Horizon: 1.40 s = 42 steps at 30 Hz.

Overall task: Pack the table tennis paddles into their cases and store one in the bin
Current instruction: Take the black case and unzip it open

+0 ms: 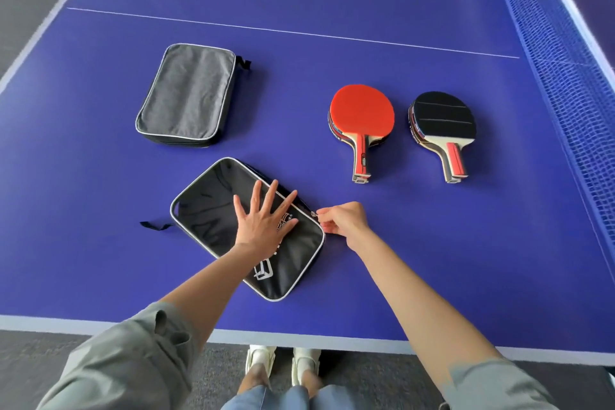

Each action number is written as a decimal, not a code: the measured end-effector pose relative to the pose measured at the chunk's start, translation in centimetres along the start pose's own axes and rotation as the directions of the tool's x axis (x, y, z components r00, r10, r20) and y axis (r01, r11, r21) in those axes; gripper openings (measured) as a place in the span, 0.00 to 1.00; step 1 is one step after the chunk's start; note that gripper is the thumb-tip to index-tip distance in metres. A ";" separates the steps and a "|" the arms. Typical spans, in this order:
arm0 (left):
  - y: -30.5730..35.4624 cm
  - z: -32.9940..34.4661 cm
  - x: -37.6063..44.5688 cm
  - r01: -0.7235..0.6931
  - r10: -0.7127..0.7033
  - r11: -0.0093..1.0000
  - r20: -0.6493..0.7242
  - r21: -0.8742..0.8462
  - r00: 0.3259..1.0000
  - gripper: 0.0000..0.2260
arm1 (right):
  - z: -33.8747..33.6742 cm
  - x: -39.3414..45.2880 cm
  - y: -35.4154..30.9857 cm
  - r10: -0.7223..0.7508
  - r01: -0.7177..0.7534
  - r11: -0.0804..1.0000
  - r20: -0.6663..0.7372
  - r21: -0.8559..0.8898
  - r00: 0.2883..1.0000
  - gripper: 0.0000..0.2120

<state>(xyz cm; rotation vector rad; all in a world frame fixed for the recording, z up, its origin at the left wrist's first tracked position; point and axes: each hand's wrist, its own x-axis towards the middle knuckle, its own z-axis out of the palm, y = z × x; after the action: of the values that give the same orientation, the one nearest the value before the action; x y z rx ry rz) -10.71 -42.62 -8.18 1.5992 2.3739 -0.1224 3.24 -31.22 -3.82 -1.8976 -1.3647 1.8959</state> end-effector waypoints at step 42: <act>2.5 -3.4 4.6 0.146 -0.209 0.928 -0.158 -0.342 0.965 0.12 | -1.7 -3.9 5.9 -0.385 0.352 0.892 -0.070 -0.283 0.920 0.05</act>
<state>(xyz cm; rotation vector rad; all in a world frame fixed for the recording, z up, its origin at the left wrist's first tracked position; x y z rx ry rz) -10.63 -36.76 -5.97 1.2881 2.5150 0.3913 8.34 -36.35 -4.45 -1.6666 -1.8575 1.4497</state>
